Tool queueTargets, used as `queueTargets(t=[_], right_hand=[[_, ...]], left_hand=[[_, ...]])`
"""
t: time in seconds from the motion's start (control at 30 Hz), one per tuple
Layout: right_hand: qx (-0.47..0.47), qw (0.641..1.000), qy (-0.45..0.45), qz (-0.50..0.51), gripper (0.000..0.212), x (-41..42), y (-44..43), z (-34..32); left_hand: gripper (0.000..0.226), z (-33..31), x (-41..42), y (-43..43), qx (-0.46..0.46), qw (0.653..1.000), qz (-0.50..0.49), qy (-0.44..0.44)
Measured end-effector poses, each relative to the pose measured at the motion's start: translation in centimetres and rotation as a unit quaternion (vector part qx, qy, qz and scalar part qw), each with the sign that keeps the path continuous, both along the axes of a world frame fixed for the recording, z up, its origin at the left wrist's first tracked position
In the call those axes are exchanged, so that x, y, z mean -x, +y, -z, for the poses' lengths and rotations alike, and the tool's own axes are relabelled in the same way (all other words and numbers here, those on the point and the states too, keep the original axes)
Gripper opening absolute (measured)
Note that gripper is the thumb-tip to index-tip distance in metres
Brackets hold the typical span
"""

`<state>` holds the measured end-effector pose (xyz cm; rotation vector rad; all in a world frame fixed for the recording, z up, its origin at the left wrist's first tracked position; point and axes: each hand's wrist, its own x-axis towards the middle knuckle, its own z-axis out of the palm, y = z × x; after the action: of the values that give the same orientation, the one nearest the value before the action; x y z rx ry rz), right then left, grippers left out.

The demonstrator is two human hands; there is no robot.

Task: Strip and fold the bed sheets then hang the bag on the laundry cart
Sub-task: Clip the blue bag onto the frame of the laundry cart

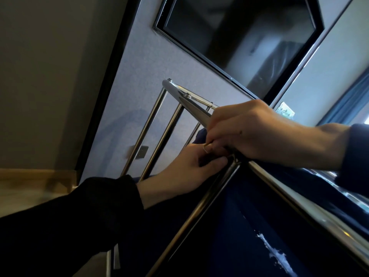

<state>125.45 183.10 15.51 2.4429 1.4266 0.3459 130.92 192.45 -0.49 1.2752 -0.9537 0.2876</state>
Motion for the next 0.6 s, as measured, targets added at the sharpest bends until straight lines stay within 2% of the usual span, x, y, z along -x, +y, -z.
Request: queueTargets(t=[0.07,0.2,0.43,0.6], right_hand=[[-0.005,1.000,0.001,0.019,0.008,-0.1,0.0,-0.2],[0.029,0.999,0.005,0.030,0.011,-0.7,-0.4,-0.9],[0.113,0.994,-0.012,0.008,0.013,-1.5,-0.5,-1.4],[0.241,0.969,-0.043,-0.028,0.005,-0.8,0.4,-2.3]], left_hand=[[0.038,-0.4,-0.3,0.4,-0.024,0.999,0.013,-0.023],[0.014,-0.7,-0.4,0.7,-0.059,0.995,-0.007,-0.079],[0.010,0.3,0.3,-0.4,0.020,0.974,-0.141,-0.175],[0.012,0.3,0.6,-1.2,0.047,0.970,-0.180,-0.154]])
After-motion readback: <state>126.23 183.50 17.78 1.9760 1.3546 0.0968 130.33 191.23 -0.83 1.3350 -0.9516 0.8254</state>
